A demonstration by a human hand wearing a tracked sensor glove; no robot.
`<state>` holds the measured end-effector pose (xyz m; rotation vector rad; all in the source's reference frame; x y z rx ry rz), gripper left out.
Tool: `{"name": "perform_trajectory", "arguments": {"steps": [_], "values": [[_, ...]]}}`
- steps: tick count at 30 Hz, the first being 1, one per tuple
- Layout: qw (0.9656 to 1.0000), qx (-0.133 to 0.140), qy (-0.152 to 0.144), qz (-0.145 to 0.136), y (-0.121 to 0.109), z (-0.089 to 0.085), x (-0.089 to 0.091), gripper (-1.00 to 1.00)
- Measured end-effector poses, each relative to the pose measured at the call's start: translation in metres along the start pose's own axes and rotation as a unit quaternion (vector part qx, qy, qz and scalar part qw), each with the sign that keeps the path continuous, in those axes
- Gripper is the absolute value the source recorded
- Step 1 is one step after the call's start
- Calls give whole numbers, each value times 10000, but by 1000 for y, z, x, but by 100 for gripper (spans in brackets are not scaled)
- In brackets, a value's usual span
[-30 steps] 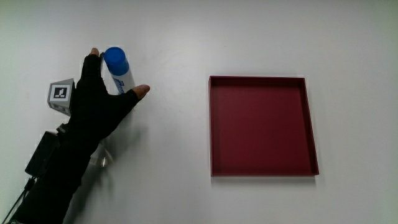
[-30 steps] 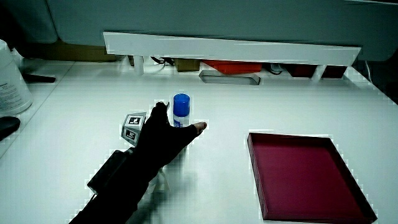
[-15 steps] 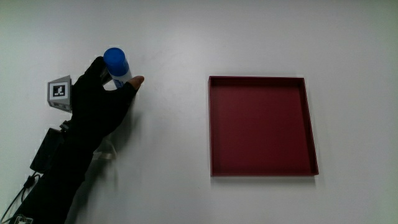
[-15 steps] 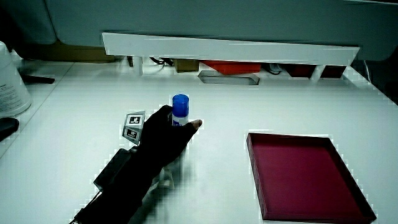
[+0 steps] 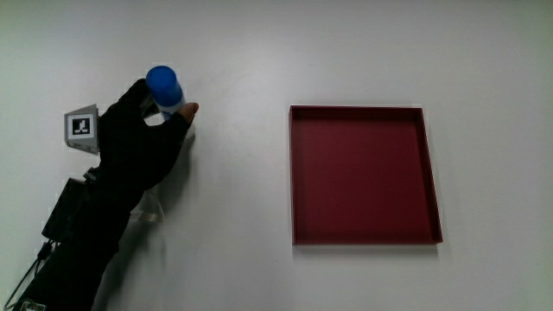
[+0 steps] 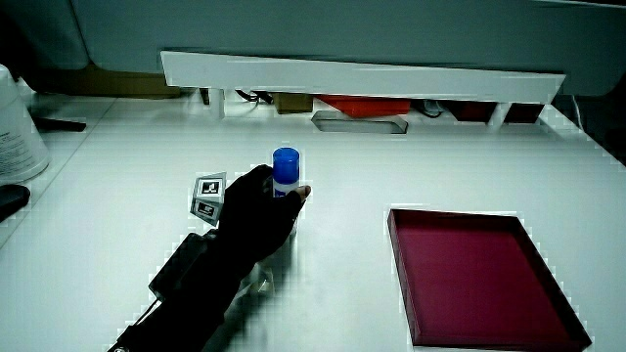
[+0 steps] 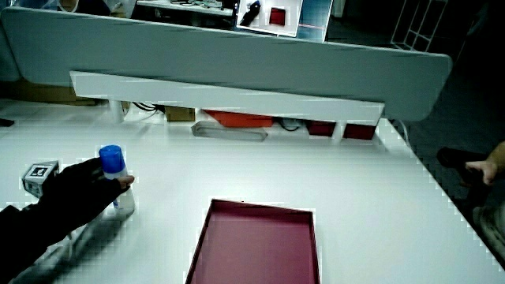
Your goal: Pick glue from desk
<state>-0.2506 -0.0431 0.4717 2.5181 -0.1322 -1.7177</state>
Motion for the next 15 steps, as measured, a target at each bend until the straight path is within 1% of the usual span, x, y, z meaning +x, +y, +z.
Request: {"name": "perform_trajectory", "arguments": {"steps": [1,2,5,6,7,8,9,11,12,14,15], "values": [[9999,-82,-132,-47,0,-4,8,100],[9997,-163,-150,-74,1,-7,14,100],[9982,-350,-313,-378,3,-20,32,100],[9984,-397,-245,-319,4,-23,37,100],[9966,-484,-524,-411,4,-29,43,100],[9970,-552,-408,-355,5,-32,48,100],[9959,-608,-502,-454,6,-37,53,100],[9948,-715,-518,-516,7,-45,61,100],[9946,-764,-493,-495,9,-49,61,100],[9904,-898,-898,-546,9,-60,69,100],[9885,-945,-1006,-622,9,-65,70,100]]}}
